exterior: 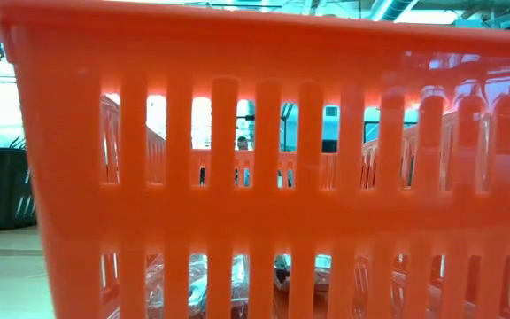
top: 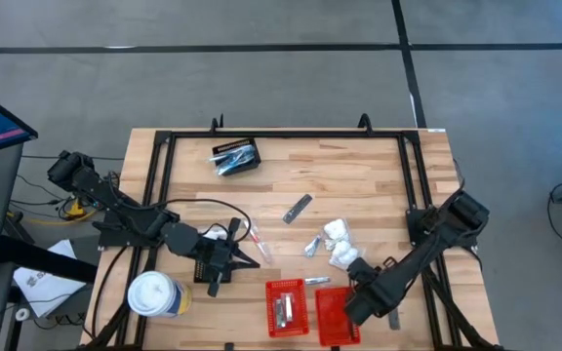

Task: Pick & Place Travel size toiletries
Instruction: Put the black hair brush into the right red bin

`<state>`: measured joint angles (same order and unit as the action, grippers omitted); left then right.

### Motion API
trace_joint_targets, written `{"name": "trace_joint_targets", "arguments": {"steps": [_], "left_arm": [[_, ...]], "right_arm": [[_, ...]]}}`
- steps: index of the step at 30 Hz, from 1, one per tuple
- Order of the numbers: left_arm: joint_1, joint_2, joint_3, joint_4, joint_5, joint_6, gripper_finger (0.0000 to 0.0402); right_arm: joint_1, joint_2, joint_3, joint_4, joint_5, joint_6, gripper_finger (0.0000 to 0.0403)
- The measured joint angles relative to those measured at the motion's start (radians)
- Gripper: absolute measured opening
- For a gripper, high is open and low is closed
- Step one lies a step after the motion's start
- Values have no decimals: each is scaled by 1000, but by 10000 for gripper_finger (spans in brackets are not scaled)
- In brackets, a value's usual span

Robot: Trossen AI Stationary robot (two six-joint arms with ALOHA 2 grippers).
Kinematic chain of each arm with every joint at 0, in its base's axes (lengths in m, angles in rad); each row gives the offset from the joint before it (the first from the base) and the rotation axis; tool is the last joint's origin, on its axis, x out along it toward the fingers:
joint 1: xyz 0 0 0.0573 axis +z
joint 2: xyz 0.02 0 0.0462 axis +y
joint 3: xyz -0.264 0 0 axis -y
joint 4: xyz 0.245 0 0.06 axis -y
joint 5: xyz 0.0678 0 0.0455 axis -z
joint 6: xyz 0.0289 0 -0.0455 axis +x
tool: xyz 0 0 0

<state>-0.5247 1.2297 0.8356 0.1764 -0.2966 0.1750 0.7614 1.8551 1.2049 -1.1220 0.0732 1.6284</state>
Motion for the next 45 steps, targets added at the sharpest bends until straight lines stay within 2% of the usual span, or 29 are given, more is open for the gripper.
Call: {"name": "trace_joint_targets", "arguments": {"steps": [4,10,15,19,22,26,31,33,36,39,42,45], "left_arm": [[0,0,0,0,0,0,1],[0,0,0,-3,1,0,1],[0,0,0,-8,1,0,1],[0,0,0,-8,1,0,1],[0,0,0,-4,1,-7,1],[0,0,0,-3,5,-18,1],[0,0,0,-3,4,-18,1],[0,1,0,-4,4,-18,1],[0,1,0,-5,4,-17,1],[0,1,0,-9,4,-22,1],[0,1,0,-10,3,-22,1],[4,1,0,-11,3,-18,1]], "right_arm": [[22,-84,0,-42,41,50,125],[120,-196,1,3,175,135,120],[207,-161,1,17,148,283,115],[220,-81,0,79,105,279,110],[208,-49,0,103,108,242,82],[189,-50,0,84,157,233,16],[171,-74,-1,95,162,193,3],[158,-84,-45,160,161,168,2],[137,-136,-190,356,162,137,1],[128,-204,-322,481,205,183,1],[135,-250,-375,532,231,198,1],[125,-244,-388,536,200,179,0]]}}
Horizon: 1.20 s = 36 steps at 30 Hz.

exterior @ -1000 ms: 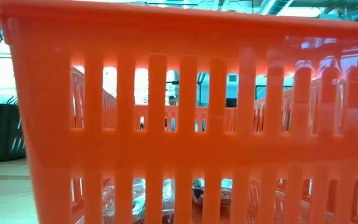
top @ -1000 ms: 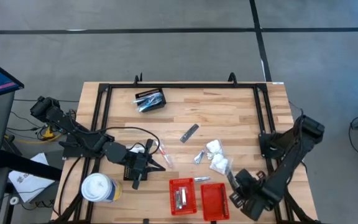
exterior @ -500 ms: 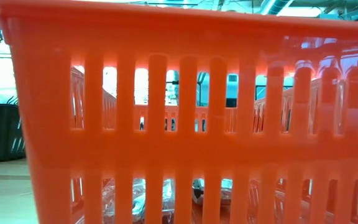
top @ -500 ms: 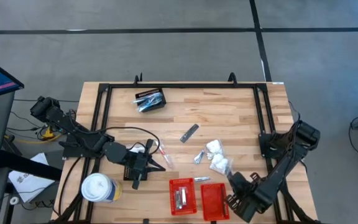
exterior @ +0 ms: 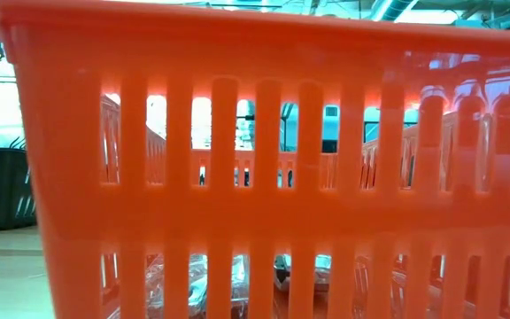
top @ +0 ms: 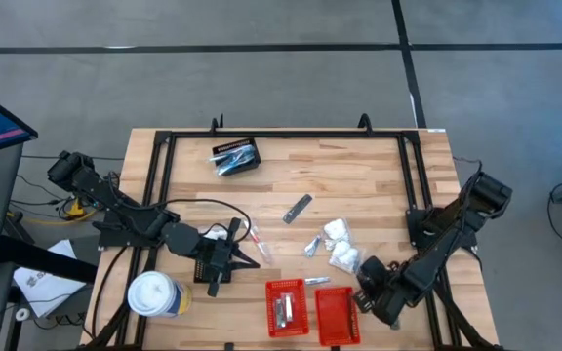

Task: Pick & Place Travel size toiletries
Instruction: Put the black hair brush into the right red bin

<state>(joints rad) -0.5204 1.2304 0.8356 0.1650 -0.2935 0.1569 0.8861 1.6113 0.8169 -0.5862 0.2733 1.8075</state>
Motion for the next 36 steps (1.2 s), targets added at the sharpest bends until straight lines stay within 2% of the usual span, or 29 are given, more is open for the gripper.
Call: {"name": "trace_joint_targets", "arguments": {"steps": [4,10,15,21,24,30,33,36], "left_arm": [[12,0,0,-2,-4,0,1],[12,13,1,2,-4,-1,1],[25,24,1,2,-3,-1,1],[35,24,1,-12,-3,-1,1],[35,24,1,-11,-2,-1,1],[39,24,0,-15,-2,-1,1],[55,24,-16,-11,3,-4,1],[104,29,-55,18,4,-4,1]], "right_arm": [[-34,54,2,64,-53,-66,0],[-127,94,11,66,-116,-207,0],[-273,60,-2,-22,-45,-396,0],[-469,49,-4,-65,-51,-655,0],[-570,49,-5,-30,-51,-794,0],[-767,52,-4,150,-67,-1065,0],[-793,27,0,139,-56,-1105,0],[-757,-49,2,136,-5,-1111,0]]}}
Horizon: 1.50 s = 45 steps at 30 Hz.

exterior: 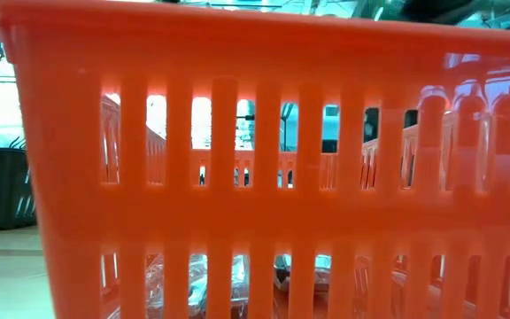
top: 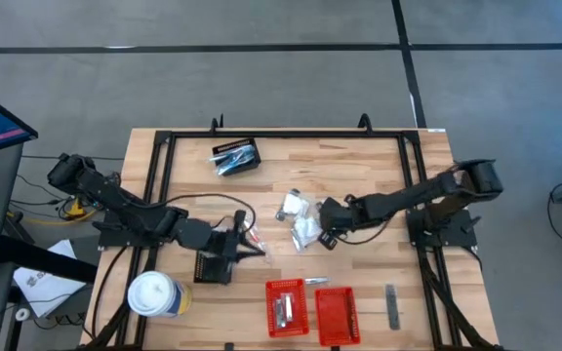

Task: Pick & Place Travel size toiletries
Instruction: Put the black hair brush into the right red bin

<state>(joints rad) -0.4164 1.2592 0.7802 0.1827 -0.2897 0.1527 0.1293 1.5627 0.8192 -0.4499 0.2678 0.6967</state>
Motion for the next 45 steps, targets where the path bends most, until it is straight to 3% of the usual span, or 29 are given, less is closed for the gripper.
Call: {"name": "trace_joint_targets", "arguments": {"steps": [2,5,8,10,13,17,21,27,32,36,40,42,45], "left_arm": [[64,9,-36,55,22,-2,1],[222,77,-62,178,175,-51,1],[377,236,-18,215,360,-148,1],[428,367,51,211,406,-176,1],[442,563,214,167,428,-180,1],[422,772,515,-97,418,-149,1],[399,904,722,-370,290,-106,1],[425,922,771,-423,261,-176,1],[465,921,742,-581,260,-266,1],[462,899,711,-659,254,-299,1],[428,836,654,-688,151,-310,1],[410,784,629,-649,56,-280,1],[404,698,594,-417,93,-194,1]], "right_arm": [[40,-67,0,-14,50,7,0],[110,-164,0,-11,151,35,0],[174,-243,3,-12,288,62,0],[199,-276,3,-22,365,68,0],[204,-301,4,-42,430,62,0],[202,-305,4,-147,490,77,0],[210,-306,4,-277,531,130,0],[192,-338,0,-336,528,87,0],[139,-426,-93,-226,508,4,0],[86,-528,-239,30,420,-88,0],[20,-605,-384,337,226,-180,0],[-6,-622,-423,419,180,-182,0],[-22,-633,-434,442,193,-183,0]]}}
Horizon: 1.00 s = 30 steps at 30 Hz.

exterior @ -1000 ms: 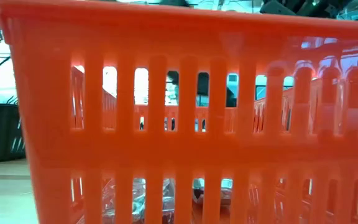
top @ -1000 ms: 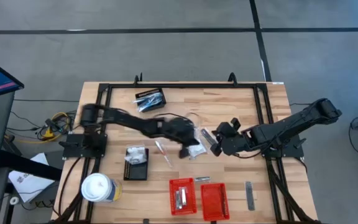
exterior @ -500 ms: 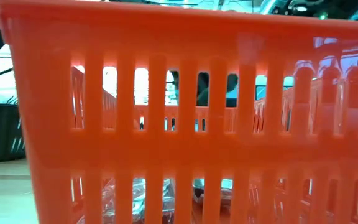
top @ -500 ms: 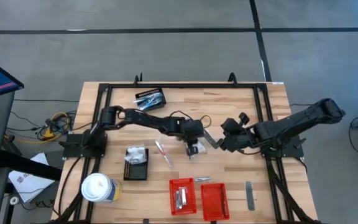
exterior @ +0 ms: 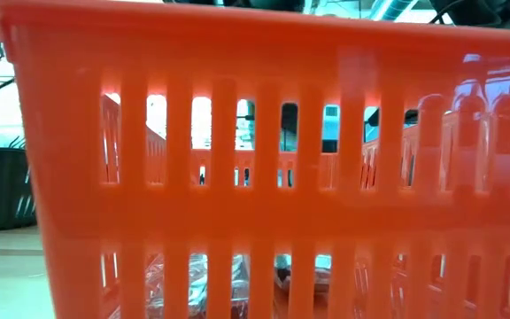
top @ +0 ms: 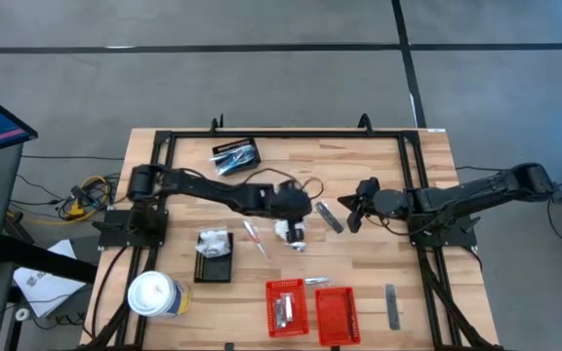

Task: Pick & Place Travel size toiletries
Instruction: Put the black hair brush into the right red bin

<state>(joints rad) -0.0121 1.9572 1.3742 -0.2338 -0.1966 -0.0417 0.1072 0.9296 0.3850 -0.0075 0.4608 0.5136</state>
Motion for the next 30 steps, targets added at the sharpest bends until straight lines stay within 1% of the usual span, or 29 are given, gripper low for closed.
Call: {"name": "trace_joint_targets", "arguments": {"steps": [2,3,6,10,14,17,20,26,30], "left_arm": [[11,-11,-17,148,88,14,1],[16,-8,-20,188,111,12,1],[35,19,-19,264,124,-6,1],[61,97,-21,275,124,-54,1],[71,181,30,288,120,-76,1],[62,228,82,293,123,-71,1],[57,242,106,298,137,-72,1],[63,246,106,275,141,-102,1],[67,246,106,274,140,-106,1]], "right_arm": [[-10,1,-1,-3,26,3,0],[-14,5,-1,1,36,7,0],[-25,17,0,10,38,8,0],[-19,63,1,4,31,10,0],[-14,127,-1,0,-26,36,10],[-19,164,0,0,-62,63,40],[-19,189,0,-1,-71,80,83],[-19,204,0,4,-78,90,169],[-19,203,0,1,-79,124,205]]}}
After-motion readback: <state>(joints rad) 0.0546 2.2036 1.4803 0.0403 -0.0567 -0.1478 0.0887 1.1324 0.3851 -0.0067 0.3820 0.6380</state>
